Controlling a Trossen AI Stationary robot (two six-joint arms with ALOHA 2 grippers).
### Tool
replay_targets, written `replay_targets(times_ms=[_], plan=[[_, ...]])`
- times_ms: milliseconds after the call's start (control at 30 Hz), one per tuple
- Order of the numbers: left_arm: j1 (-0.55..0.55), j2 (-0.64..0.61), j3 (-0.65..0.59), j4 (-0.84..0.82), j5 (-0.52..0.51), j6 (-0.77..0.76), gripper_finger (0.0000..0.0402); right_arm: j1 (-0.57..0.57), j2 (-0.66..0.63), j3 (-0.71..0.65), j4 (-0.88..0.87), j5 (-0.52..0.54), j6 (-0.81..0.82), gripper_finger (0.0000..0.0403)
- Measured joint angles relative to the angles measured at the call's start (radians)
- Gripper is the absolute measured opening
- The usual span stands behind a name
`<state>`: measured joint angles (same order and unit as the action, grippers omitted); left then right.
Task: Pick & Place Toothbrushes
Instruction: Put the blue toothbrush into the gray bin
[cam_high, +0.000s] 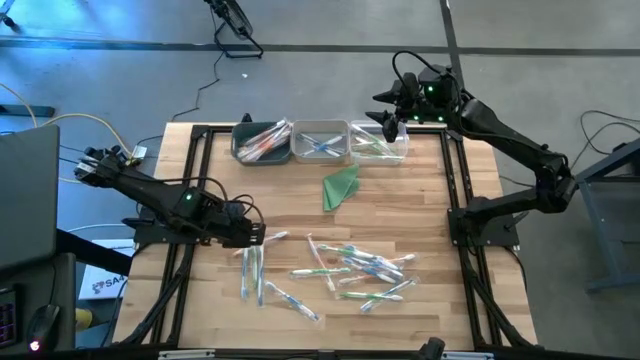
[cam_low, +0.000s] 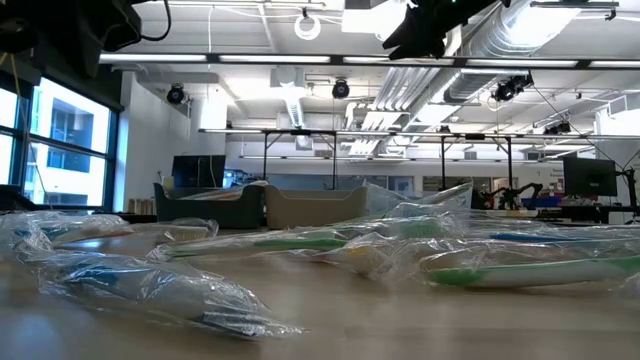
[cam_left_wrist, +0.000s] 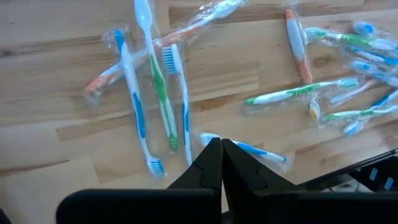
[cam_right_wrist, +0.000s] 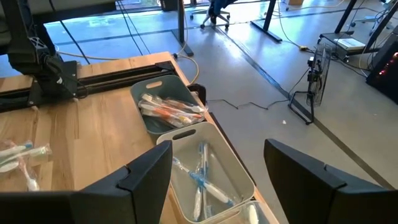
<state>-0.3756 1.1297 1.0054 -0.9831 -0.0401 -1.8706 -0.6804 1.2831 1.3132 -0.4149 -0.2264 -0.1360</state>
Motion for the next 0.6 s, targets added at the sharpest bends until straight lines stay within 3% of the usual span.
replay_targets(times_ms=[600], plan=[[0.002, 0.011, 0.000, 0.012, 0.004, 0.067, 0.0010, 0.000, 0.000, 0.000, 0.000, 0.000, -0.023, 0.0247]])
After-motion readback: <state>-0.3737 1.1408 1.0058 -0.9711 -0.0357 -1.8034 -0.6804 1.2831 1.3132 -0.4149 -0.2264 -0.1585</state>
